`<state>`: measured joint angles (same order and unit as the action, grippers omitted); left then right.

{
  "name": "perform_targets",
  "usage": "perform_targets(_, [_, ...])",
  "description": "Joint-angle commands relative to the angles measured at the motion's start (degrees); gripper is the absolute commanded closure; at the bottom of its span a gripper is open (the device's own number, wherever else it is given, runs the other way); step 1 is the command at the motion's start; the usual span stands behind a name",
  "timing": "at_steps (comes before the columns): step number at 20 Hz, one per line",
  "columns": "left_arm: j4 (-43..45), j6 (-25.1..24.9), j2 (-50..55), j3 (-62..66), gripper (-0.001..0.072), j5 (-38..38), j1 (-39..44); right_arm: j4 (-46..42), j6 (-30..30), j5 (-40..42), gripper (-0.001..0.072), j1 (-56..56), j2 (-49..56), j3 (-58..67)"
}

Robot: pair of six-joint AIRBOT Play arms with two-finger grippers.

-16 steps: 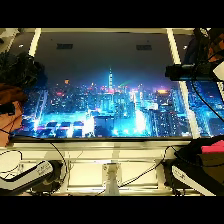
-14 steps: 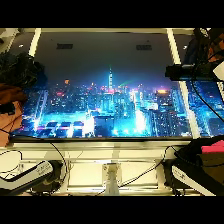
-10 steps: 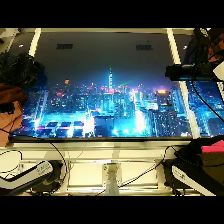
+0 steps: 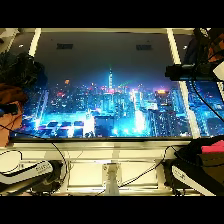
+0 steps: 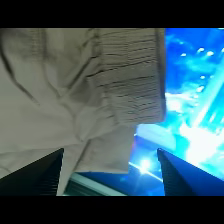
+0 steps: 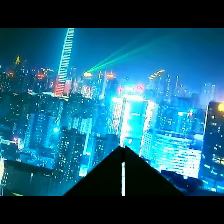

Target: Fold the clothes and pants, and hang the long-sleeved shirts on hangers.

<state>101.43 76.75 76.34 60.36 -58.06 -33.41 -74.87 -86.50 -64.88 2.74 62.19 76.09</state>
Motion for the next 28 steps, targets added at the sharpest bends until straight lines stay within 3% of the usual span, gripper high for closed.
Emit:
perform_targets(1, [-1.6,0.0,2.9,0.0,-0.0008,0.3,2.1,0.0,0.0,0.0,0.07,0.0,0.0,0.0])
perform_targets(5, [0.1,1.5,5.8,0.0,-0.0005,3.6,5.6,0.0,0.0,0.0,0.0699,0.0,0.0,0.0])
perform_targets(8, [9.5,14.1,7.5,0.0,0.0,6.5,6.6,0.0,0.0,0.0,0.07,0.0,0.0,0.0])
perform_targets(11, [16.2,21.3,8.9,0.0,0.0057,6.7,6.5,0.0,0.0,0.0,0.0699,0.0,0.0,0.0])
perform_targets(15, [17.0,22.5,8.8,0.0,0.0689,6.4,6.6,0.0,0.0,0.0,0.0699,0.0,0.0,0.0])
perform_targets(22, [16.1,21.9,1.9,0.0,0.0696,6.0,10.7,0.0,0.0,0.0,0.0699,0.0,0.0,0.0])
perform_targets(28, [4.7,21.9,-10.4,0.0,0.0695,7.6,18.7,0.0,0.1,0.0,0.07,0.0,0.0,0.0])
